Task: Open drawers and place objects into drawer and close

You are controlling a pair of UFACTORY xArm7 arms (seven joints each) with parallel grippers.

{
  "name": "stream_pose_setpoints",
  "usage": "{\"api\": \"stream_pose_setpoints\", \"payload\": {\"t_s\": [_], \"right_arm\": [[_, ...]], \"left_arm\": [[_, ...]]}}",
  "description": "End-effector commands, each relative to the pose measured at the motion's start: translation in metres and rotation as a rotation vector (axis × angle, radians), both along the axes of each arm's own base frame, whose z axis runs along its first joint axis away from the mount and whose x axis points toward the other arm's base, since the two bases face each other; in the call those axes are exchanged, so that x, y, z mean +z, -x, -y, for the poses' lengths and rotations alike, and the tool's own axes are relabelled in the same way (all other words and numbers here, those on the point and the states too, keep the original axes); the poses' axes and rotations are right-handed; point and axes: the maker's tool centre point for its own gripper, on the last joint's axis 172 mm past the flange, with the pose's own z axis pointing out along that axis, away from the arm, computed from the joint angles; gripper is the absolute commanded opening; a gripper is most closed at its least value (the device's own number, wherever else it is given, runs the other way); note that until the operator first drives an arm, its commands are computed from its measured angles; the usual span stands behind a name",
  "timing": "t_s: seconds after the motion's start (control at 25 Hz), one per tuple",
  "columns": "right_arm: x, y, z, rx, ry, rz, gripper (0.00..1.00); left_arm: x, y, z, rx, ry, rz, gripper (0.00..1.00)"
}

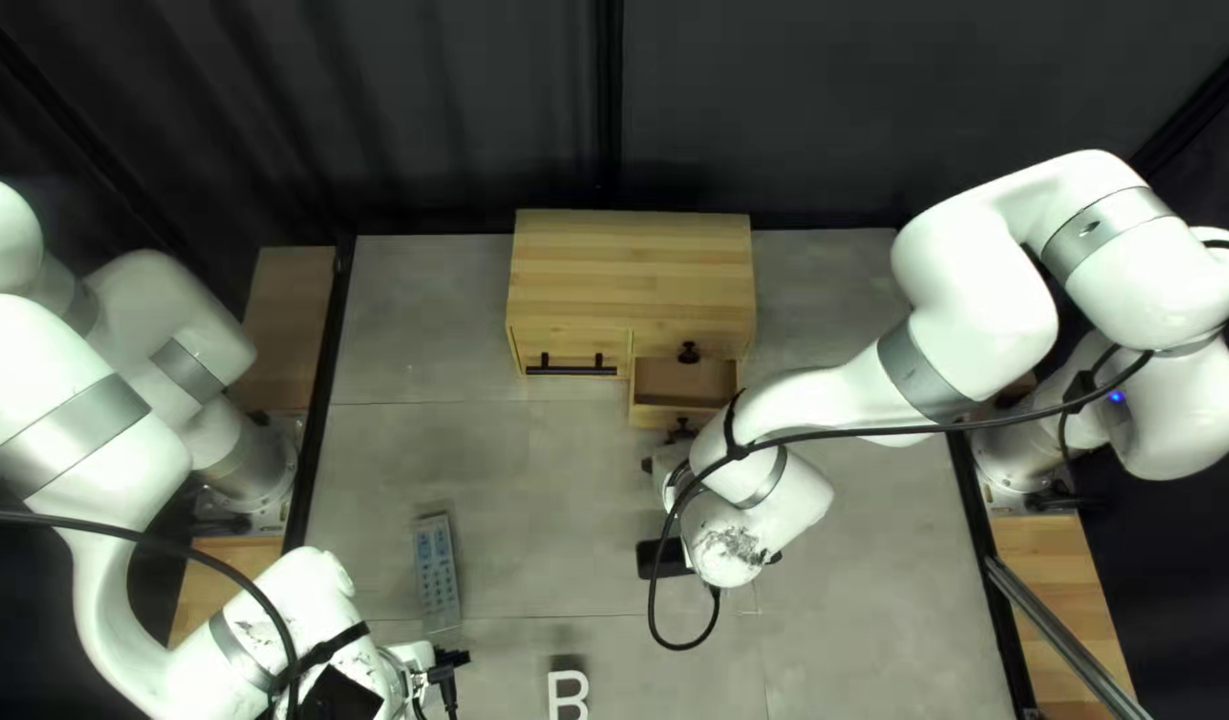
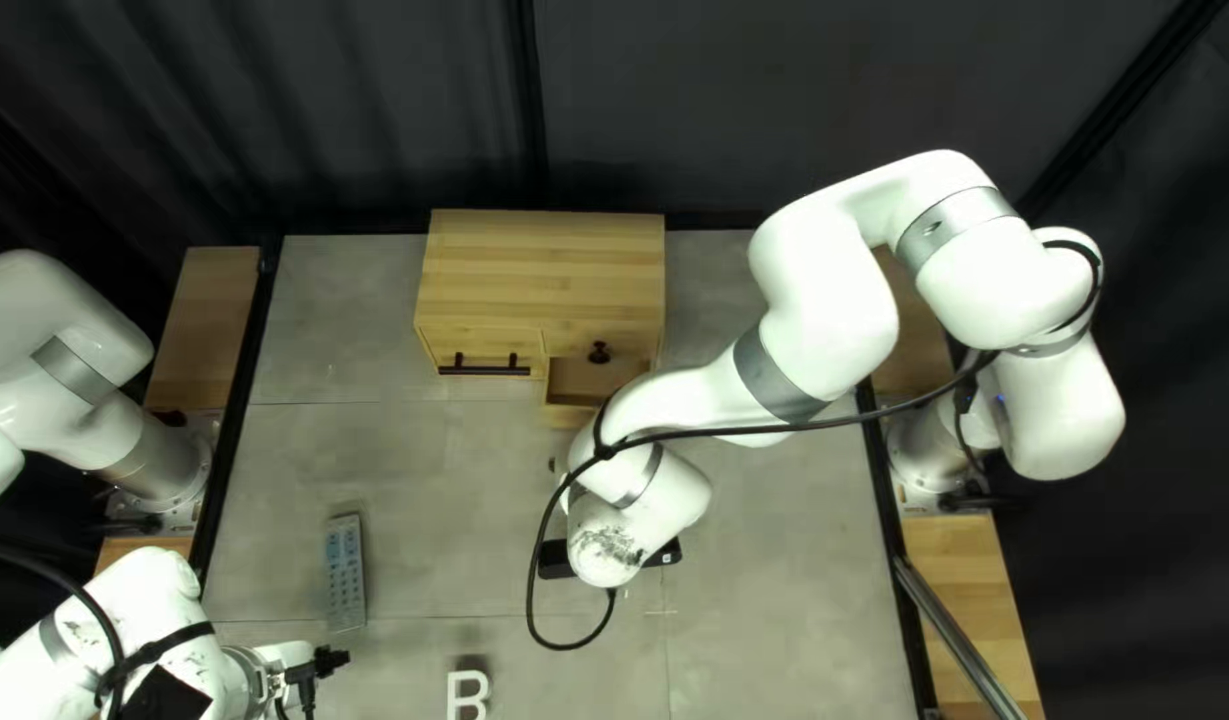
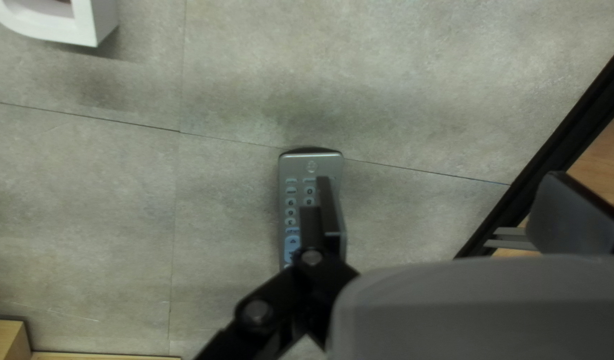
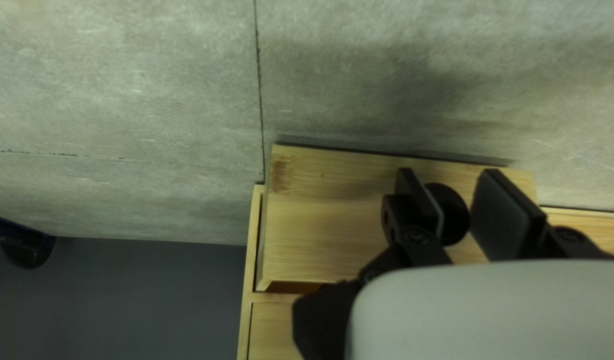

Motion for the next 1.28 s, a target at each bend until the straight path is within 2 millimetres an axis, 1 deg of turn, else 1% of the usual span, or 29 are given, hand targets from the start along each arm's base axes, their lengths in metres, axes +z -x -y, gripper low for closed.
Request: {"api": "stream_pose_setpoints", "payload": {"t_s": [0.04, 0.56, 0.6, 0.64, 0.68, 0.72, 0.76, 0.8, 0.92, 0.96, 1.0, 1.12, 1.16, 1.2, 1.28], "right_arm": [[0.000, -0.003, -0.006, 0.006, -0.002, -0.003, 0.46], [0.000, -0.002, -0.018, 0.017, -0.007, -0.011, 0.47], [0.001, -0.003, -0.020, 0.018, -0.007, -0.012, 0.49], [0.001, -0.003, -0.021, 0.019, -0.007, -0.012, 0.53], [0.006, -0.003, -0.023, 0.021, -0.008, -0.012, 0.59], [0.013, -0.003, -0.026, 0.022, -0.008, -0.012, 0.72], [0.015, -0.004, -0.027, 0.023, -0.007, -0.013, 0.90], [0.023, -0.004, -0.031, 0.025, -0.008, -0.014, 1.00], [0.040, -0.006, -0.043, 0.029, -0.015, -0.021, 1.00], [0.043, -0.007, -0.044, 0.029, -0.017, -0.022, 1.00], [0.054, -0.008, -0.047, 0.026, -0.021, -0.027, 1.00], [0.075, -0.006, -0.044, 0.017, -0.030, -0.039, 1.00], [0.079, -0.005, -0.042, 0.019, -0.033, -0.041, 1.00], [0.091, -0.002, -0.039, 0.040, -0.047, -0.052, 1.00], [0.105, 0.004, -0.038, 0.104, -0.075, -0.066, 1.00]], "left_arm": [[0.000, 0.000, 0.000, 0.000, 0.000, 0.000, 1.00], [0.000, 0.000, 0.000, 0.000, 0.000, 0.000, 1.00], [0.000, 0.000, 0.000, 0.000, 0.000, 0.000, 1.00], [0.000, 0.000, 0.000, 0.000, 0.000, 0.000, 1.00], [0.000, 0.000, 0.000, 0.000, 0.000, 0.000, 1.00], [0.000, 0.000, 0.000, 0.000, 0.000, 0.000, 1.00], [0.000, 0.000, 0.000, 0.000, 0.000, 0.000, 1.00], [0.000, 0.000, 0.000, 0.000, 0.000, 0.000, 1.00], [0.000, 0.000, 0.000, 0.000, 0.000, 0.000, 1.00], [0.000, 0.000, 0.000, 0.000, 0.000, 0.000, 1.00], [0.000, 0.000, 0.000, 0.000, 0.000, 0.000, 1.00], [0.000, 0.000, 0.000, 0.000, 0.000, 0.000, 1.00], [0.000, 0.000, 0.000, 0.000, 0.000, 0.000, 1.00], [0.000, 0.000, 0.000, 0.000, 0.000, 0.000, 1.00], [0.000, 0.000, 0.000, 0.000, 0.000, 0.000, 1.00]]}}
